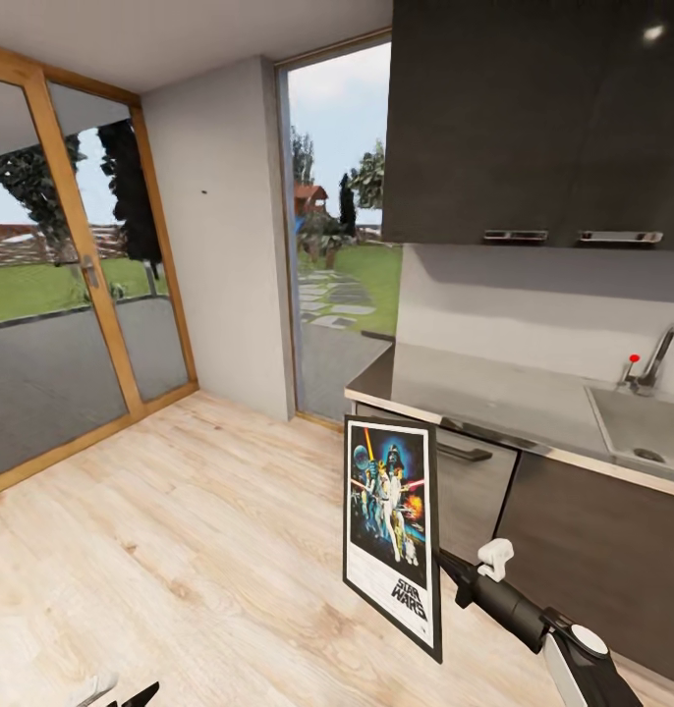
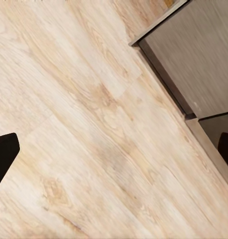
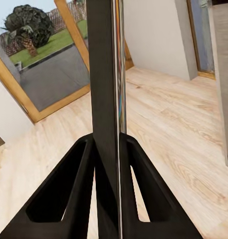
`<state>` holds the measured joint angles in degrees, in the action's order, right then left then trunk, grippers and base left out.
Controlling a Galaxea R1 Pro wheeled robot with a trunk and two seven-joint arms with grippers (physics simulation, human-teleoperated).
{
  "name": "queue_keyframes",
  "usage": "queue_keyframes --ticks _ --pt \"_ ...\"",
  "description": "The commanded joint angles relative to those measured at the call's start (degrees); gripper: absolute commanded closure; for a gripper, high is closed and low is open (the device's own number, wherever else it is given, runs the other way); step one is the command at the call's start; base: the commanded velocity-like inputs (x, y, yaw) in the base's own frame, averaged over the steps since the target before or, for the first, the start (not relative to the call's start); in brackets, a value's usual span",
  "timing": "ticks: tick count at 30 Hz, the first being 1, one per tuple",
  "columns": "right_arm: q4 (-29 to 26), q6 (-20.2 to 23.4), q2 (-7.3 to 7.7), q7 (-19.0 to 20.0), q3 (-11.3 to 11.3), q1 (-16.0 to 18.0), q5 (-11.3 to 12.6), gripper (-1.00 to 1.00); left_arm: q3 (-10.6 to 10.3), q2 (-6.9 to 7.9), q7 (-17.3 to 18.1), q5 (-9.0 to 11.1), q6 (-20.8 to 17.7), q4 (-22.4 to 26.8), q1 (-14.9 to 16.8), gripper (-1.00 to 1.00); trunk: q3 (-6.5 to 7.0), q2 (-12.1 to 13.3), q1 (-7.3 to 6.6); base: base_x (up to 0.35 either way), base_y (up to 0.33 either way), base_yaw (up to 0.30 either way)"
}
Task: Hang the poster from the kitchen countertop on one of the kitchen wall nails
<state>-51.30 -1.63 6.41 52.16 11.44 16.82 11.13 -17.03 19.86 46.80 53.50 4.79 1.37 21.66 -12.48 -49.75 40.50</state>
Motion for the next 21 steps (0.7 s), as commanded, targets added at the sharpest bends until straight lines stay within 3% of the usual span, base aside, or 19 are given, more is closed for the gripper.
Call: queue_keyframes --ticks 1,21 --pt "0.06 -0.04 0.0 0.31 0.06 0.05 0.26 1.0 -0.52 0.01 0.07 0.2 0.49 -0.05 0.05 -1.0 0.11 0.36 -0.22 0.0 0.0 0.0" --pt "0.06 0.04 0.0 0.31 0.15 0.05 0.3 1.0 -0.46 0.01 0.06 0.2 0.51 -0.05 0.05 -1.0 3.7 8.38 -4.61 0.0 0.0 0.0"
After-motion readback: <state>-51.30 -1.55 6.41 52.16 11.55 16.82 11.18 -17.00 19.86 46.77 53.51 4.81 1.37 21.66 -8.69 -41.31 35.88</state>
